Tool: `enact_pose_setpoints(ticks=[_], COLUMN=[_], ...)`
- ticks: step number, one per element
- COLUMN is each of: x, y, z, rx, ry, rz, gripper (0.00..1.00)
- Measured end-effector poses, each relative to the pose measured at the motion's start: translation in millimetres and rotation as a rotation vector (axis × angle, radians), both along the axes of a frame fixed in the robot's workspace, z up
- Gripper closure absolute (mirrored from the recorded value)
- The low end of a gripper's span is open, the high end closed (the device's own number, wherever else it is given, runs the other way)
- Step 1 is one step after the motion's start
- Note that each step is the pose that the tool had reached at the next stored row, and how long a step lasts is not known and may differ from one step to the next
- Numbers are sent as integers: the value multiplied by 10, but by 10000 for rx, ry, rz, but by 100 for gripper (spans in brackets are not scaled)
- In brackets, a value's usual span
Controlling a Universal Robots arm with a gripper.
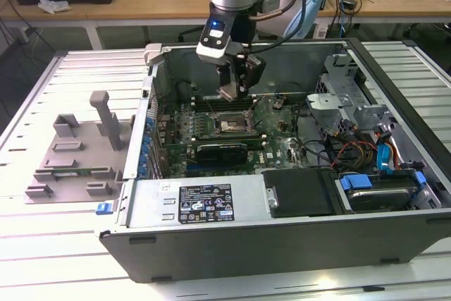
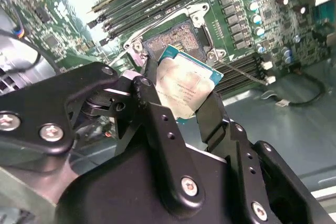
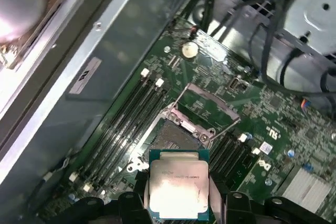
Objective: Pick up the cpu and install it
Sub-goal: 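Place the cpu into insertion slot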
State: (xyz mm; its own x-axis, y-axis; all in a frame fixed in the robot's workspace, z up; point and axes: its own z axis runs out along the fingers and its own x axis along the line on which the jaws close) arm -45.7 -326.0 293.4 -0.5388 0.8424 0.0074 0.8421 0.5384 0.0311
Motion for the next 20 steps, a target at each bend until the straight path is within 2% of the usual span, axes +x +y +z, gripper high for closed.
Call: enact_pose_setpoints(ticks=[5,12,14,16,20], x=[0,0,0,0,0], y=[0,0,0,0,0], z=[-1,-6,-7,-11,-45], rx=[0,1,0,1,1], ry=[1,1,1,1,0], rz=[-1307,-3720,-4088,-4754,-5415], gripper=[46,46,46,46,46])
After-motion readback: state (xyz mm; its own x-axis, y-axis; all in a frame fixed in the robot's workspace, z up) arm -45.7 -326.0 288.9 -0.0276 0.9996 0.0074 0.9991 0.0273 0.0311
